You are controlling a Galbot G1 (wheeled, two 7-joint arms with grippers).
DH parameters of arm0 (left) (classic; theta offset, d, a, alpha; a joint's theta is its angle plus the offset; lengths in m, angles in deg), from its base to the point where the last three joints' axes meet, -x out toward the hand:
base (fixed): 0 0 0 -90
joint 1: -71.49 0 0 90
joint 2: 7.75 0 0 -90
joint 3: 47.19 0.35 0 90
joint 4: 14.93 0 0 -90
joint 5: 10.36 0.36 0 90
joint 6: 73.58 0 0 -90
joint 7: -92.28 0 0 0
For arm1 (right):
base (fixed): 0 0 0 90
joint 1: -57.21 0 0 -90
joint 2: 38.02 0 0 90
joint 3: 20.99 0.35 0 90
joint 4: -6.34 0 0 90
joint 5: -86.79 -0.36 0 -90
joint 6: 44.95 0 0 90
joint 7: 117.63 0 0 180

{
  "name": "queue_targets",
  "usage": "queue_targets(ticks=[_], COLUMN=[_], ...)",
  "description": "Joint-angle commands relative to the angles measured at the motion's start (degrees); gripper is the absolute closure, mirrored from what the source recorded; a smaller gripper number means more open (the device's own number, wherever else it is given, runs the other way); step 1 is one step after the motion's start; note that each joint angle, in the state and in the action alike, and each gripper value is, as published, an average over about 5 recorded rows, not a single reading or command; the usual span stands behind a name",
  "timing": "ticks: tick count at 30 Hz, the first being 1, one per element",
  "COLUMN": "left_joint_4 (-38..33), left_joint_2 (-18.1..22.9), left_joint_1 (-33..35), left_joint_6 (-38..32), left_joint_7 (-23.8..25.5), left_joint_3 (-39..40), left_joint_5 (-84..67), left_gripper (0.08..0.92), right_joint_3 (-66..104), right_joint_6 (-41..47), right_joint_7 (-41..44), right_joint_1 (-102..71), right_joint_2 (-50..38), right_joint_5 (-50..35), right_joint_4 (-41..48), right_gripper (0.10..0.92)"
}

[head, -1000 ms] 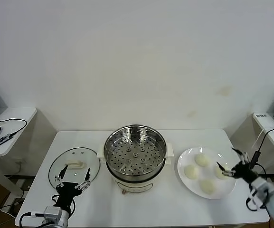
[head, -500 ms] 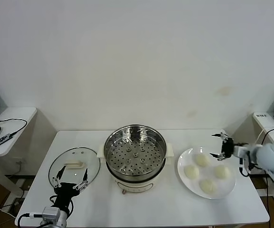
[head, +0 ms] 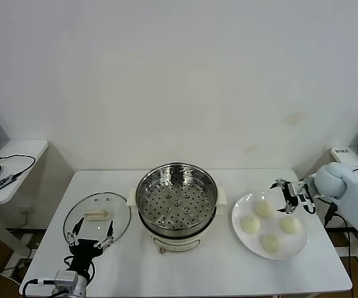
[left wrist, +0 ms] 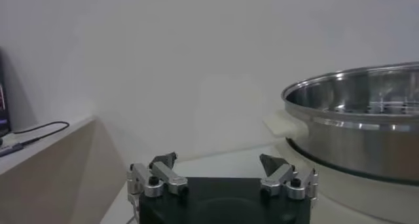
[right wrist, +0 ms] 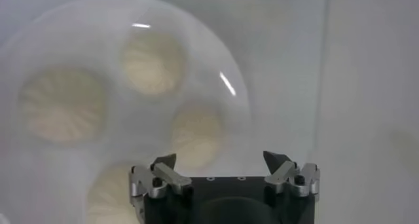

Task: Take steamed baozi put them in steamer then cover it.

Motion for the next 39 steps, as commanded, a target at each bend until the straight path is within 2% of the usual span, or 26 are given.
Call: queue_targets(ticks=[1, 18, 22, 30, 39], left_joint_4=[0.0, -0.1, -0.2, -0.1, -0.3], left_joint_2=[0.0, -0.3, -0.2, -0.2, -0.1], left_joint_1=[0.0, 0.1, 0.0, 0.0, 0.0], left_joint_6=[-0.1, -0.4, -0.4, -0.4, -0.4], left_joint_7=[0.0, 0.1, 0.1, 0.1, 0.0], left_joint_3=[-0.1, -0.7, -0.7, -0.7, -0.6], left_joint_5=[-0.1, -0.8, -0.8, -0.8, -0.8], left_gripper=[0.177, 0.177, 0.177, 0.177, 0.177], right_joint_3=[-7.0, -5.0, -5.2, -5.4, -6.1], right_joint_6=[0.1, 1.8, 2.4, 3.2, 3.4], right_joint_7=[2.4, 0.0, 0.4, 1.3, 2.4], right_joint_1=[4.1, 3.0, 3.1, 3.2, 4.7], right_joint_2=[4.9, 11.0, 11.6, 11.8, 10.6], right_joint_5=[0.4, 1.3, 1.6, 2.2, 0.5], right_joint_4=[6.4, 12.8, 13.5, 13.8, 12.4], right_gripper=[0.203, 0.220, 0.261, 0.412, 0.452])
